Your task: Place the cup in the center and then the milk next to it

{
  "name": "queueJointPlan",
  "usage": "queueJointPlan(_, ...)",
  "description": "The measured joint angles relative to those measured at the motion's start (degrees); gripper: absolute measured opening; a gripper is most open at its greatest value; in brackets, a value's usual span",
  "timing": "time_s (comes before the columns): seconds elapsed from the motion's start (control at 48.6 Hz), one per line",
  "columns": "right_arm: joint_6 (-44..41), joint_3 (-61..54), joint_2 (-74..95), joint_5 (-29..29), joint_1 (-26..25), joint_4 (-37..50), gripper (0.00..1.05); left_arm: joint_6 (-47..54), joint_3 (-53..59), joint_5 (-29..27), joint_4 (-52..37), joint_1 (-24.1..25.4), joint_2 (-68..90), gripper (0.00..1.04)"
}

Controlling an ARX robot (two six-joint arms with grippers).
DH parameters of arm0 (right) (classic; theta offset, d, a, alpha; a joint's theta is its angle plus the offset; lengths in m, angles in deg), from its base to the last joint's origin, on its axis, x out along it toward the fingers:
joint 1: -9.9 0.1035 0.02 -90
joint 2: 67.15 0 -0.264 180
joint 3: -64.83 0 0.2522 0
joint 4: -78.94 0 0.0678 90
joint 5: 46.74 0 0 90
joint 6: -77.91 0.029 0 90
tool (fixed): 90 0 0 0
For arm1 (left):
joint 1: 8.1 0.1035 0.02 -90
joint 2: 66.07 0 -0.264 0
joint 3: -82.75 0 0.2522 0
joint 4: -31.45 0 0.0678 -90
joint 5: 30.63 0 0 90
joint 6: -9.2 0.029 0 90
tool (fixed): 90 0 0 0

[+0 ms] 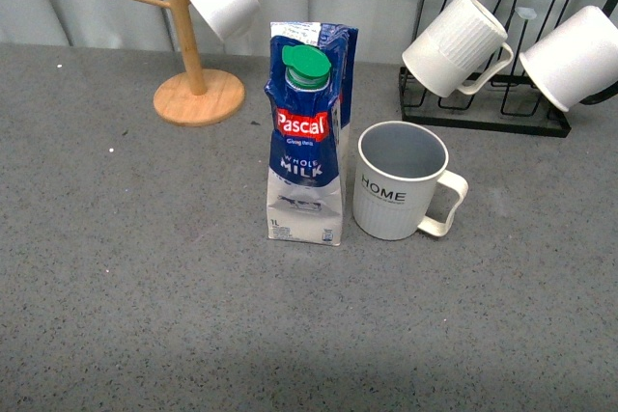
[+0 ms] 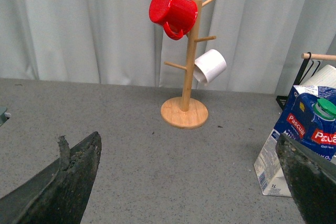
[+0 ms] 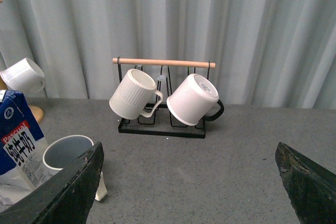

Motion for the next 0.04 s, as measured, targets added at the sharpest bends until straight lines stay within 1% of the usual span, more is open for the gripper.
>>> queueJointPlan(0.041,0.0,0.0,0.0,0.0,0.0,0.0,0.96,0.0,0.0,0.0,0.0,0.0,0.0,0.98)
